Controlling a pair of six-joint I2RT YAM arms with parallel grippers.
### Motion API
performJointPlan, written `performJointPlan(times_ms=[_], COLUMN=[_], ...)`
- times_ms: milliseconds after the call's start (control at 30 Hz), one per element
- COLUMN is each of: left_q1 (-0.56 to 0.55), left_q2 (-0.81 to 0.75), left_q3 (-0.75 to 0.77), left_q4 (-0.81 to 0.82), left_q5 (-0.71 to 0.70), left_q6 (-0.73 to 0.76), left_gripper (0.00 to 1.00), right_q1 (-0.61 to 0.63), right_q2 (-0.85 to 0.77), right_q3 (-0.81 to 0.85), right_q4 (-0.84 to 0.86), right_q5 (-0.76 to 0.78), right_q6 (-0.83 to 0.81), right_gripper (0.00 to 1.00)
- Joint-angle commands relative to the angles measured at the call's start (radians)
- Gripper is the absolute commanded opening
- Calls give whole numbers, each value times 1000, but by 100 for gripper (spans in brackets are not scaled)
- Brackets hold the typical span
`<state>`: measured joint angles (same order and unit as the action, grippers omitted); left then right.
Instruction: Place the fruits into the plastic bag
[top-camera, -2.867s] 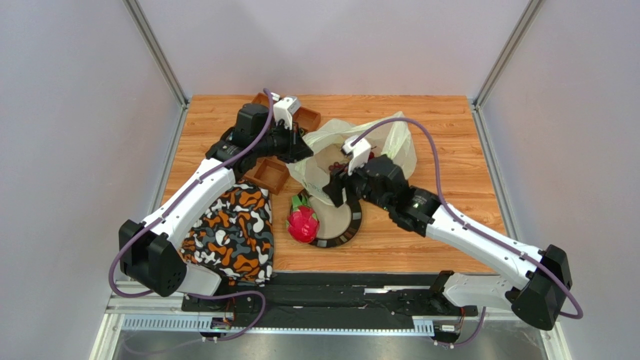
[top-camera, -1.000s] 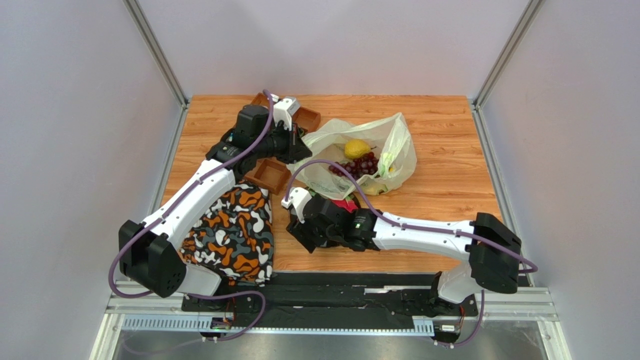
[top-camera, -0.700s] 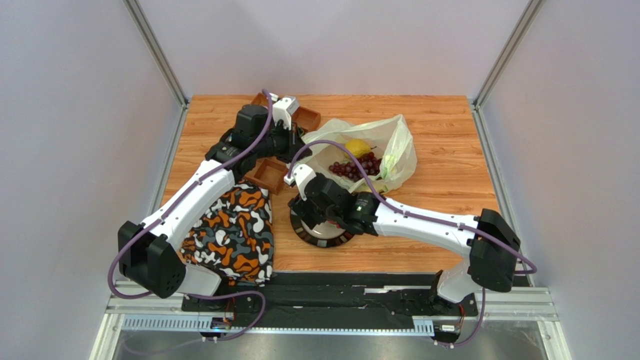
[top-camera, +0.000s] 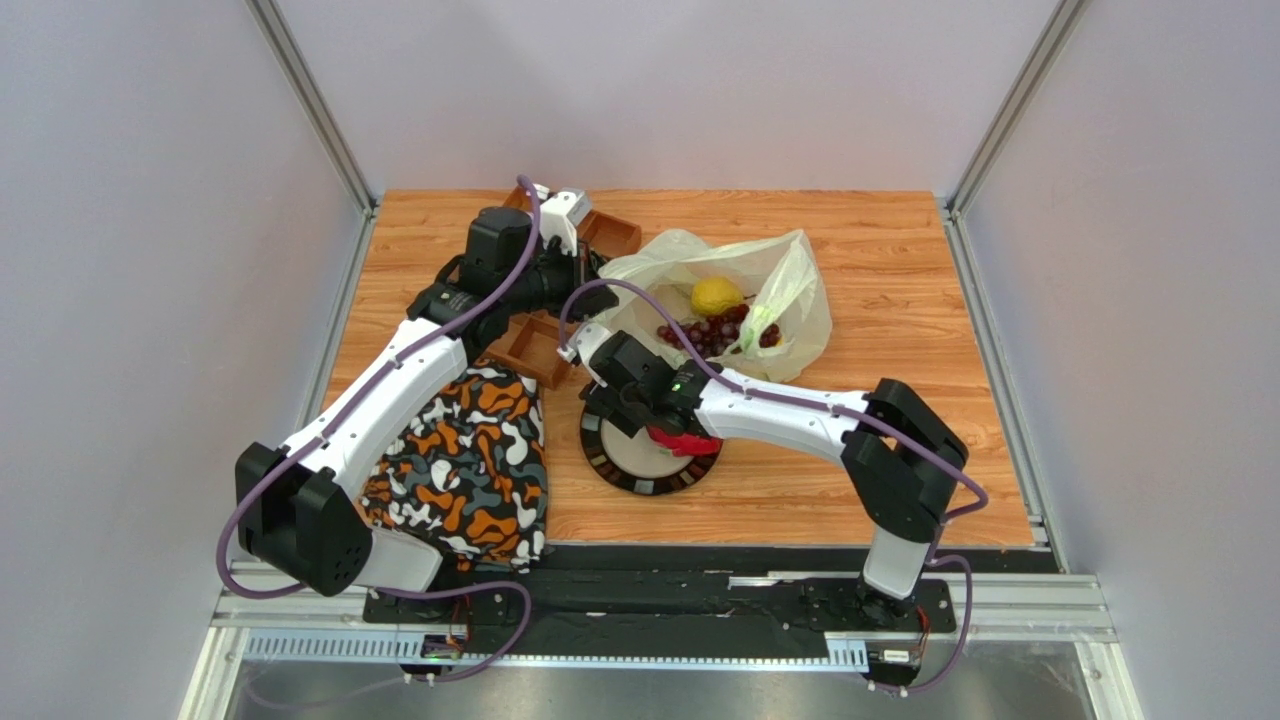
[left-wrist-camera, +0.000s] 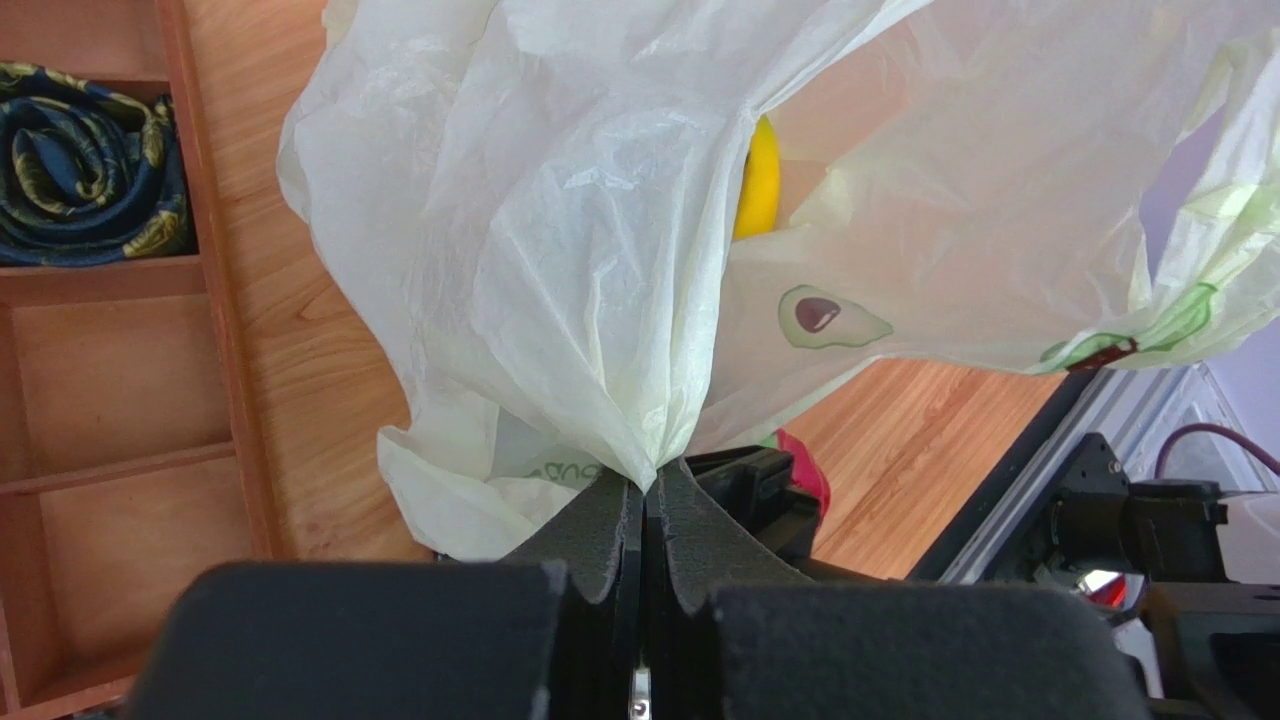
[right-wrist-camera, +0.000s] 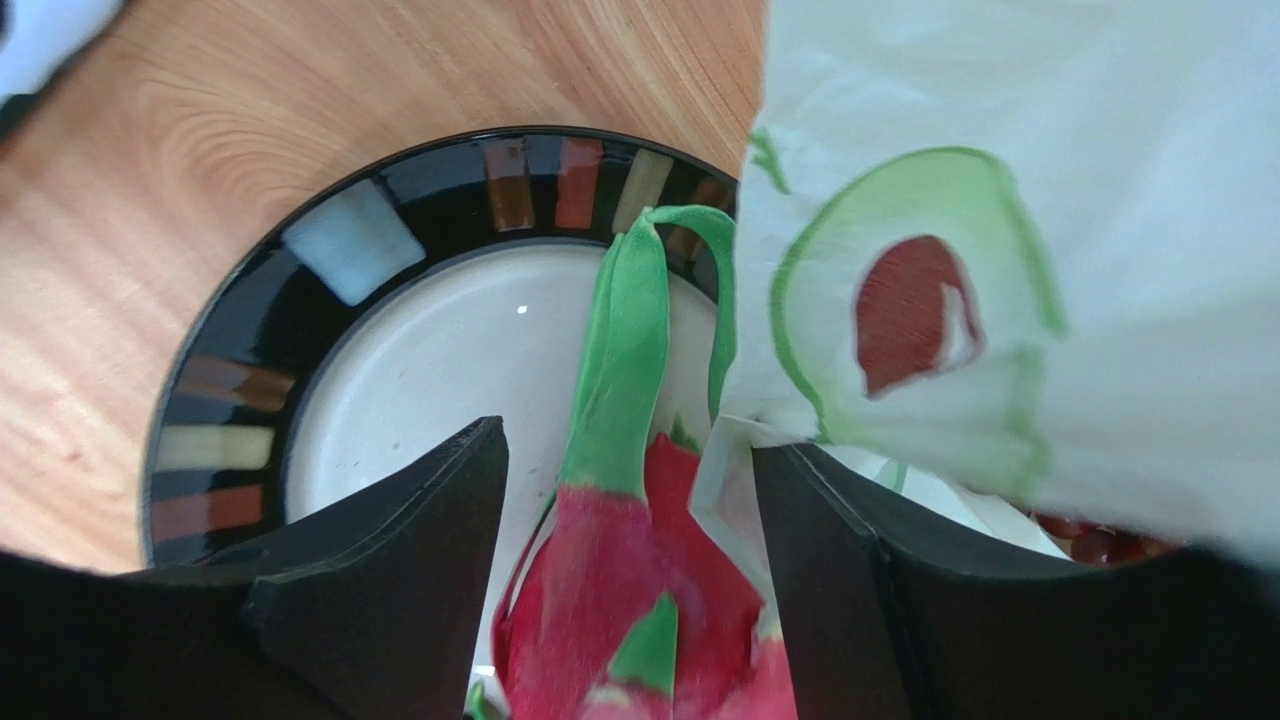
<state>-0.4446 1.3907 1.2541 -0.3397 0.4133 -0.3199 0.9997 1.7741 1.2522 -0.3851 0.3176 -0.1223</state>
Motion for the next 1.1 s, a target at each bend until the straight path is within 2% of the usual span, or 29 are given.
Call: performJointPlan(times_ms=[0, 300, 733, 867, 1067], left_q1=[-2, 0, 0, 1, 1], left_q2=[-32, -32, -25, -25, -19], left_q3=[7, 7, 5, 5, 1], left_q4=[34, 39, 50, 50, 51], left_q5=[13, 15, 21, 21, 13], left_q6=[-8, -11, -21, -21, -19], left_gripper=[0, 0, 0, 0, 0], right_q1=[-12, -12, -10, -3, 45], right_q2=[47, 76, 111, 105, 32], right_q3=[52, 55, 4, -13, -53], right_q4=[-6, -63, -11, 0, 2], right_q5=[81, 81, 89, 52, 38], right_q6=[-40, -51, -94, -97, -70], right_gripper=[67, 66, 56, 41, 39])
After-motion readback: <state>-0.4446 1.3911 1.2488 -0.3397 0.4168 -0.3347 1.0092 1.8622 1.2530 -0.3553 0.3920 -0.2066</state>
